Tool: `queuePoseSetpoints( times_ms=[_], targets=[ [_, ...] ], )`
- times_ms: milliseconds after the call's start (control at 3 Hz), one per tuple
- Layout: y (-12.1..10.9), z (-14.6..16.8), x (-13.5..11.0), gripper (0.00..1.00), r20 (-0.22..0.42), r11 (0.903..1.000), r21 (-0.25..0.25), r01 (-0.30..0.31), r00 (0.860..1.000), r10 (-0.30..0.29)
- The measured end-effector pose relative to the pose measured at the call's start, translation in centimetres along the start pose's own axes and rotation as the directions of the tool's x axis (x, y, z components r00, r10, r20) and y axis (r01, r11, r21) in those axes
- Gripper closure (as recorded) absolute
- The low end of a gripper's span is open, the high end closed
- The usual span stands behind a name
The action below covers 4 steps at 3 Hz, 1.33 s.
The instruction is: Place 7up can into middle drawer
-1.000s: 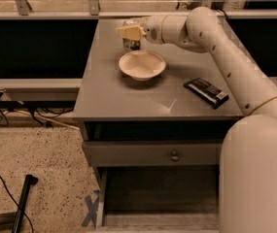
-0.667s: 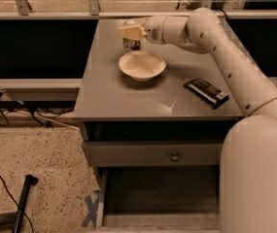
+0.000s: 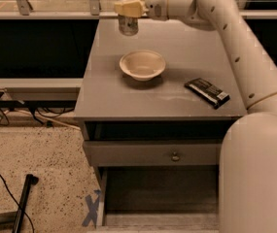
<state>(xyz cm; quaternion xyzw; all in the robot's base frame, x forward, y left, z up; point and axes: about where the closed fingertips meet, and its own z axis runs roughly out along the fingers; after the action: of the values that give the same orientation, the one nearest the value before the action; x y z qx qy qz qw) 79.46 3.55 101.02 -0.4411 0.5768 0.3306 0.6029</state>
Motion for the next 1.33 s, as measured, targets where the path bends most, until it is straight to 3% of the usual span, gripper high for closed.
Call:
queuePoseSetpoints(
  times_ms=[333,667,1000,1333],
  targets=[
    [2.8,-0.7,-4.8,1.0,0.021,0.9966,-0.062,0.053,0.998,-0.052],
    [5.9,-3.8,-9.6,1.0,0.078,0.997,-0.066,0.039,0.996,-0.033],
    [10.4,-9.2,-13.3,1.0,0.075,0.9996,-0.025,0.012,0.997,-0.011],
    [17.4,-13.7,-15.0,1.0,-0.005,0.9984,-0.03,-0.048,0.999,0.048]
  ],
)
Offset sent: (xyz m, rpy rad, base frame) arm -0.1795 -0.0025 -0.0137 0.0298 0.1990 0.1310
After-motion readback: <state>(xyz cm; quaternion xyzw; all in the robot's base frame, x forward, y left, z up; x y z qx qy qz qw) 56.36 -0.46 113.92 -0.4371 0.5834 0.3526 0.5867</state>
